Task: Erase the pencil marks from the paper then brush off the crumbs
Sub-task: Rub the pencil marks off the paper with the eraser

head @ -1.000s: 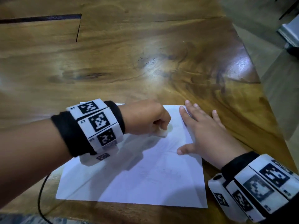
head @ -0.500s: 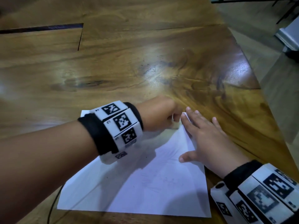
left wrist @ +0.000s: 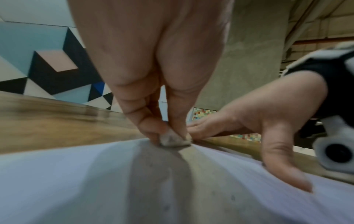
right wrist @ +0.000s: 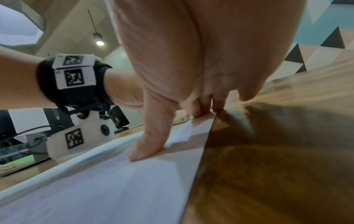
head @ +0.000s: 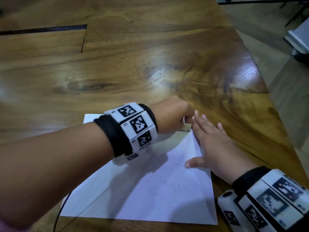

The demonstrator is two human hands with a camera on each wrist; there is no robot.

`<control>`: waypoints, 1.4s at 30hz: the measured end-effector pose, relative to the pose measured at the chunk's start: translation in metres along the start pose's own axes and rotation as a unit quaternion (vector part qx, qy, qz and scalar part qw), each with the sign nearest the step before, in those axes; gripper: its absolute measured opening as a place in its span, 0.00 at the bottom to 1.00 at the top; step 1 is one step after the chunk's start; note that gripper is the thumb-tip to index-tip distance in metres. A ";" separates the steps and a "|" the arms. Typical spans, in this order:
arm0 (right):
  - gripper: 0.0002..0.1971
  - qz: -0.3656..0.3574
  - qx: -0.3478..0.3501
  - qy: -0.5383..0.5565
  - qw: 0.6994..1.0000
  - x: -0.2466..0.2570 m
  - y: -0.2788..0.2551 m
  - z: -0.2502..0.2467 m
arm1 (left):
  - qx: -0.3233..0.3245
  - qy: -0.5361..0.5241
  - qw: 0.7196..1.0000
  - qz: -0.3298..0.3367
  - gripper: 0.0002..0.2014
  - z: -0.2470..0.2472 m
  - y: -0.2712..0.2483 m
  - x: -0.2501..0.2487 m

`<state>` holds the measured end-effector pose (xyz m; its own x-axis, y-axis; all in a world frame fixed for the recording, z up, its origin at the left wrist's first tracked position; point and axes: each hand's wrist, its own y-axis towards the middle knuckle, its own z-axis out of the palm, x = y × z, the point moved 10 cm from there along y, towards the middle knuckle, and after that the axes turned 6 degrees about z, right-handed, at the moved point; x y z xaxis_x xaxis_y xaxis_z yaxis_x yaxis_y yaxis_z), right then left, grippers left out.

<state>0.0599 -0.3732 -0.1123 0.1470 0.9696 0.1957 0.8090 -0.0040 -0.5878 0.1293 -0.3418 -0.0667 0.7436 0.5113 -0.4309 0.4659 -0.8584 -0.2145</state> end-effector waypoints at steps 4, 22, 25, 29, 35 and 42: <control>0.62 0.002 0.002 0.006 1.000 -0.001 0.000 0.001 | 0.018 0.004 0.999 0.036 0.04 0.013 -0.011 -0.011; 0.62 0.003 -0.010 0.004 1.000 0.000 -0.001 0.000 | 0.001 -0.001 1.000 0.030 0.05 0.007 -0.013 -0.003; 0.61 0.008 -0.007 -0.003 1.000 -0.001 -0.001 0.000 | 0.000 -0.021 0.999 0.049 0.04 0.011 -0.023 -0.008; 0.61 0.008 -0.005 -0.005 1.000 -0.001 0.000 0.001 | 0.108 -0.066 0.989 0.078 0.07 0.054 -0.074 -0.023; 0.60 0.013 -0.003 -0.010 1.000 0.000 -0.003 -0.001 | 0.049 -0.037 0.994 0.087 0.04 0.029 -0.052 -0.019; 0.60 0.013 -0.003 -0.016 1.000 -0.001 -0.004 0.000 | 0.080 -0.064 0.992 0.078 0.05 0.048 -0.096 -0.006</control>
<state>0.0566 -0.3745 -0.1100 0.1491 0.9767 0.1546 0.8092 -0.0307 -0.5868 0.0568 -0.2646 -0.0853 0.7285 0.3708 -0.5759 0.2597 -0.9275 -0.2687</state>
